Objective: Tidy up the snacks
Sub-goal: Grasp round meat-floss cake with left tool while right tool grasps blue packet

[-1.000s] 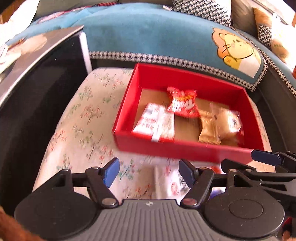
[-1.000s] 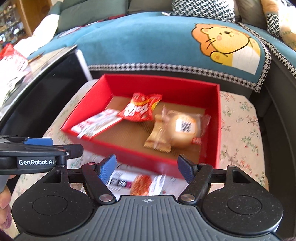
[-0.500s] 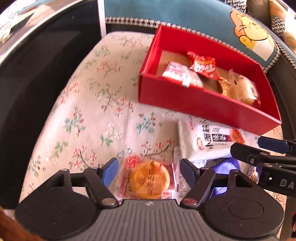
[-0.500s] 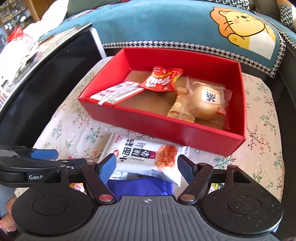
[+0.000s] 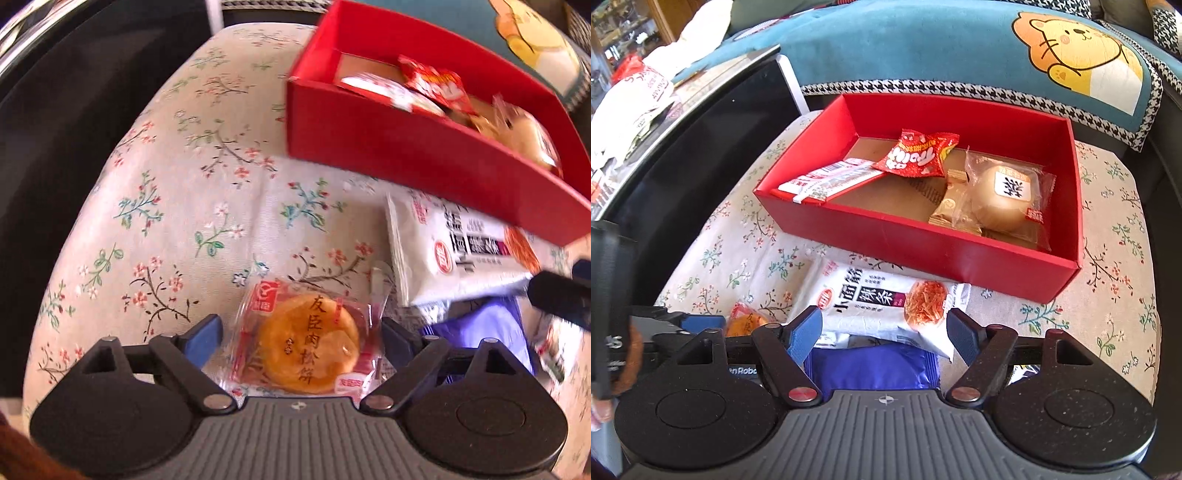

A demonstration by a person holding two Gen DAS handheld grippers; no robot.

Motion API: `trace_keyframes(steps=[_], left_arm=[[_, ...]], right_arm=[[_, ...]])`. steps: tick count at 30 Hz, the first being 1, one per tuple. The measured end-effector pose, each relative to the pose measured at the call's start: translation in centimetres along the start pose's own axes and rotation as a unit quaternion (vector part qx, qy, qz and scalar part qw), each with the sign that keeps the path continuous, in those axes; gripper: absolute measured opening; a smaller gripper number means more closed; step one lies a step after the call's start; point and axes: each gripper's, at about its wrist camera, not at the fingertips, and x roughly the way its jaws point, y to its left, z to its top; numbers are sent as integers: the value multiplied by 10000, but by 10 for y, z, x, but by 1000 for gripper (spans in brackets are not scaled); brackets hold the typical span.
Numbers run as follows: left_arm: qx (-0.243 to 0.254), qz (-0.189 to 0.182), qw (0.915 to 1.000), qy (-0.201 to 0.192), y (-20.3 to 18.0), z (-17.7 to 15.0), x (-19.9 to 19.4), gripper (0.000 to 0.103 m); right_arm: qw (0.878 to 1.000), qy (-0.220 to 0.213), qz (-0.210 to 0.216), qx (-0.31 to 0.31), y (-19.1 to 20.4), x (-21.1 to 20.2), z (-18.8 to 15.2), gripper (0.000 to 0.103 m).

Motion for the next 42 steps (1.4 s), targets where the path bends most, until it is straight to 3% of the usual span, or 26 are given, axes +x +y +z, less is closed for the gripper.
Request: trace_keyframes(steps=[7, 16, 26, 34, 38, 42], left_arm=[[88, 89, 9998, -120, 0, -6, -5, 103], [217, -229, 9992, -230, 4, -15, -24, 100], [224, -337, 9990, -181, 8, -18, -27, 100], [143, -461, 9987, -137, 13, -16, -25, 101], [168, -527, 9984, -99, 16, -14, -24, 103], [166, -574, 9982, -81, 18, -14, -24, 103]], right_arm=[[10000, 9, -17, -21, 0, -2, -3, 80], [9993, 180, -45, 338, -12, -2, -21, 80], [9958, 488, 326, 700, -11, 16, -30, 80], [9984, 421, 229, 301, 11, 35, -20, 80], [9976, 662, 115, 184, 12, 49, -19, 87], [9956, 810, 281, 377, 6, 42, -27, 88]])
